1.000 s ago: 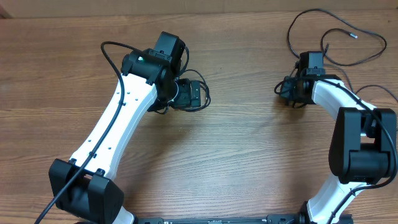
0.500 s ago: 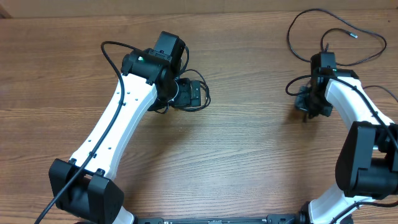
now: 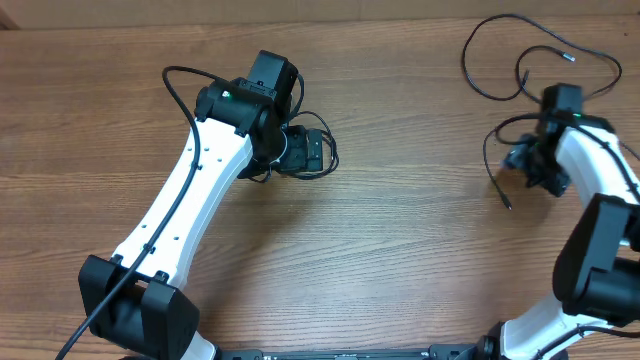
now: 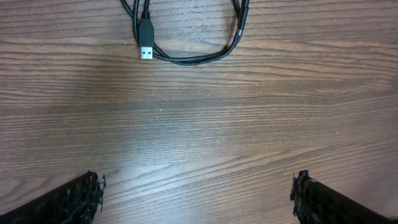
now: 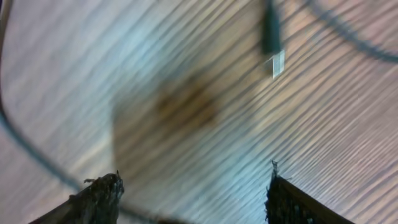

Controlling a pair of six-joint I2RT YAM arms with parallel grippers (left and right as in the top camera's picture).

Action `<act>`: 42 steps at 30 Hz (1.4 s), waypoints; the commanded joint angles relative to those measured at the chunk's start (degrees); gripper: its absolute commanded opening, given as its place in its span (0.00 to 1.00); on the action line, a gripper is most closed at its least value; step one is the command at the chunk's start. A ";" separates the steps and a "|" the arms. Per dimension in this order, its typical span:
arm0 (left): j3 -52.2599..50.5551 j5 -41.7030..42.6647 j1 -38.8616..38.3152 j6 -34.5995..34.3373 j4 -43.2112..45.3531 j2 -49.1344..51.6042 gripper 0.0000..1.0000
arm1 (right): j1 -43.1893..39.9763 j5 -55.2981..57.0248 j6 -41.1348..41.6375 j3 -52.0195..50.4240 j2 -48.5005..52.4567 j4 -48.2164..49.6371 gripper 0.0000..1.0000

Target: Untangle cables

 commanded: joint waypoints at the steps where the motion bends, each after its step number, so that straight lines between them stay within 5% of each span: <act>1: 0.07 0.48 -0.13 -0.15 -0.02 0.44 1.00 | -6.16 -1.90 6.38 1.90 -1.27 3.85 0.78; 14: 0.07 0.48 -0.13 -0.17 0.17 0.44 1.00 | -21.51 -4.74 13.99 0.20 0.87 10.38 0.74; 33: 0.07 0.46 -0.13 -0.15 -0.42 0.44 1.00 | -23.50 -0.15 17.40 0.04 7.96 10.78 0.70; 42: 0.07 0.46 -0.13 -0.15 -0.44 0.44 0.99 | -23.47 -0.22 17.18 0.04 8.13 13.03 0.44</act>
